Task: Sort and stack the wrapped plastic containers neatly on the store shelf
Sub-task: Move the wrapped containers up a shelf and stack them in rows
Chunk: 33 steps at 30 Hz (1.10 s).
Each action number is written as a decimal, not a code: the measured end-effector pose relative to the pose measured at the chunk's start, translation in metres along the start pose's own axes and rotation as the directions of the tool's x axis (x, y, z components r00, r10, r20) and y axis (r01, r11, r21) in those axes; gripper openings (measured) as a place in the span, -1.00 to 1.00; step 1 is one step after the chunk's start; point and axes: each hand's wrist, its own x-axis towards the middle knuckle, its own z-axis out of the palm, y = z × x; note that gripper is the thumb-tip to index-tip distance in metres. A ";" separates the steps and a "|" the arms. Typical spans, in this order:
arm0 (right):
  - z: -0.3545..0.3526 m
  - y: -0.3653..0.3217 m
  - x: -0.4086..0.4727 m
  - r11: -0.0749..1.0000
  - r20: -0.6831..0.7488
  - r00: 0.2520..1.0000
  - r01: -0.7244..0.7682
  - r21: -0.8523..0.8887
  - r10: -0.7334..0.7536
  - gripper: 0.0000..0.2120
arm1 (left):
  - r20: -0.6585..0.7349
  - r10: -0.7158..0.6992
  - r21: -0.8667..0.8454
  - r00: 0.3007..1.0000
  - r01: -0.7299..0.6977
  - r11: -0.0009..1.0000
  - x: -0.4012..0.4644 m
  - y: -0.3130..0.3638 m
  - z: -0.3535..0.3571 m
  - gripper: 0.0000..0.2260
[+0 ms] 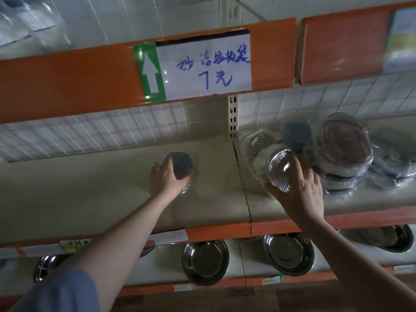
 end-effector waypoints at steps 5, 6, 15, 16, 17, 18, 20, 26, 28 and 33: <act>0.000 -0.008 0.003 0.998 -0.005 1.000 -0.007 -0.055 0.006 -0.08 | -0.020 -0.039 -0.077 0.999 0.038 0.996 0.002 0.002 0.003 -0.20; 0.000 -0.010 0.003 0.998 0.000 1.000 -0.001 -0.061 0.001 -0.08 | -0.014 -0.058 -0.105 0.998 0.056 0.993 0.002 0.003 0.002 -0.19; -0.021 -0.039 -0.009 0.999 0.101 0.995 0.028 -0.018 -0.026 -0.13 | -0.025 0.027 -0.116 0.999 -0.030 0.993 -0.030 -0.006 -0.038 -0.23; -0.025 -0.043 -0.012 0.999 0.111 0.993 0.036 -0.011 -0.035 -0.15 | -0.016 0.029 -0.120 0.999 -0.031 0.992 -0.036 -0.009 -0.043 -0.23; -0.031 -0.047 -0.015 0.999 0.121 0.992 0.046 -0.012 -0.044 -0.16 | -0.012 0.032 -0.129 0.999 -0.034 0.991 -0.042 -0.011 -0.049 -0.22; -0.036 -0.051 -0.019 0.998 0.132 0.990 0.057 -0.018 -0.054 -0.17 | -0.008 0.038 -0.138 0.999 -0.039 0.990 -0.049 -0.013 -0.054 -0.22; -0.049 -0.060 -0.026 0.996 0.163 0.984 0.082 -0.030 -0.076 -0.18 | -0.004 0.055 -0.145 0.999 -0.055 0.988 -0.065 -0.018 -0.066 -0.23; -0.086 -0.083 -0.058 0.987 0.250 0.958 0.158 -0.037 -0.144 -0.29 | 0.001 0.053 -0.187 0.999 -0.052 0.981 -0.121 -0.034 -0.102 -0.23; -0.097 -0.092 -0.074 0.983 0.254 0.953 0.181 -0.039 -0.166 -0.21 | 0.012 0.049 -0.196 0.999 -0.046 0.980 -0.144 -0.041 -0.118 -0.23; -0.123 -0.118 -0.105 0.971 0.248 0.945 0.232 -0.051 -0.213 -0.15 | 0.012 0.067 -0.191 0.998 -0.064 0.980 -0.190 -0.061 -0.169 -0.23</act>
